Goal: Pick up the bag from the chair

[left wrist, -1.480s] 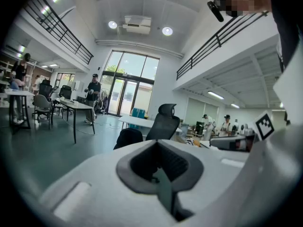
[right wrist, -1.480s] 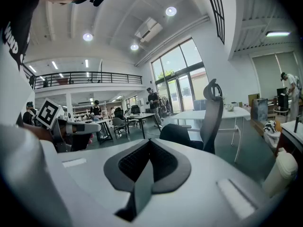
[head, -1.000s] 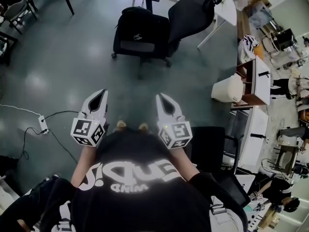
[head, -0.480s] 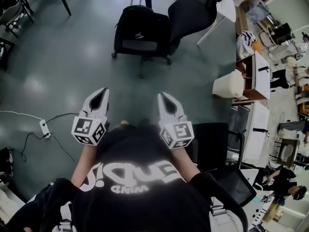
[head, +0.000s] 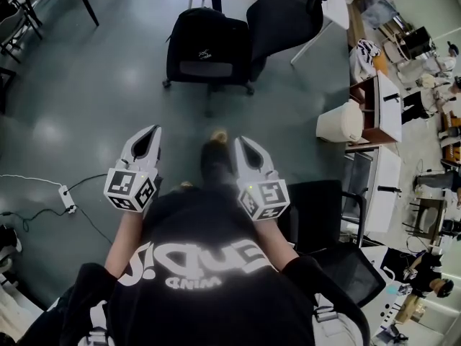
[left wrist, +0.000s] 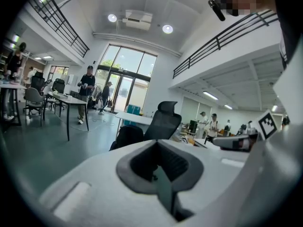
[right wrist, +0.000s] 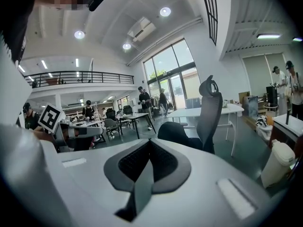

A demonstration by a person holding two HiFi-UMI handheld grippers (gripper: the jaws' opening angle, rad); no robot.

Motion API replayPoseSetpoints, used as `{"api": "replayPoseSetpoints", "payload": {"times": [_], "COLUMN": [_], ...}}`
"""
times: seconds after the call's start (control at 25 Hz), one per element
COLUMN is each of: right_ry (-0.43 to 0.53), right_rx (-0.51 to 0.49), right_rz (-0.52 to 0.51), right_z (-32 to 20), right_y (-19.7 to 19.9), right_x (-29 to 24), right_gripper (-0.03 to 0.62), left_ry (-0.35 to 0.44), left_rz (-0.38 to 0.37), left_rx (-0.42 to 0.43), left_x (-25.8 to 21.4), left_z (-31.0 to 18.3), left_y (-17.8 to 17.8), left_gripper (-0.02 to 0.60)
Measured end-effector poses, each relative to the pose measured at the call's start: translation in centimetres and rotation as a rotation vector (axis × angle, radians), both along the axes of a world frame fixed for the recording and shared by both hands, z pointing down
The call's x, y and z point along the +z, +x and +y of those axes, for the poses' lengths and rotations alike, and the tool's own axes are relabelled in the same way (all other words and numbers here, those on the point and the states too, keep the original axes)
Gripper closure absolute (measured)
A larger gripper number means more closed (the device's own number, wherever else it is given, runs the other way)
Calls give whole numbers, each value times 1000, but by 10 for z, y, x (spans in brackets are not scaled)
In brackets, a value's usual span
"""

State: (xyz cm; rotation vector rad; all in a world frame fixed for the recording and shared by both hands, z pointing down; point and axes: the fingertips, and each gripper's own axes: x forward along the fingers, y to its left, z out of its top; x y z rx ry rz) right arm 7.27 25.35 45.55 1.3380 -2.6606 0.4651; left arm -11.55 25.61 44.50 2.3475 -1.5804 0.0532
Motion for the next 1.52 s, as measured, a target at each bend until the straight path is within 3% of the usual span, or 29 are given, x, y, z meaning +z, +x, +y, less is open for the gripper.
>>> {"api": "replayPoseSetpoints", "payload": {"times": [0.44,0.72,1.52], "right_ry": [-12,-11,-30], "right_rx": [6,-32,-123], "right_rz": [-16,-28,-30], "right_z": [-95,-173,-382], "right_y": [2,-16,12], "right_x": [16,-6,-20], "right_gripper": [594,594,594], "left_ry": [-5,-5,-11], "left_rz": [-11,1,-3], "left_rx": [14,-12,-105], "left_x": [12,-3,-21], "left_z": [-93,-168,-360], "left_y": [6,-6,23], "left_gripper": [581,581,581]}}
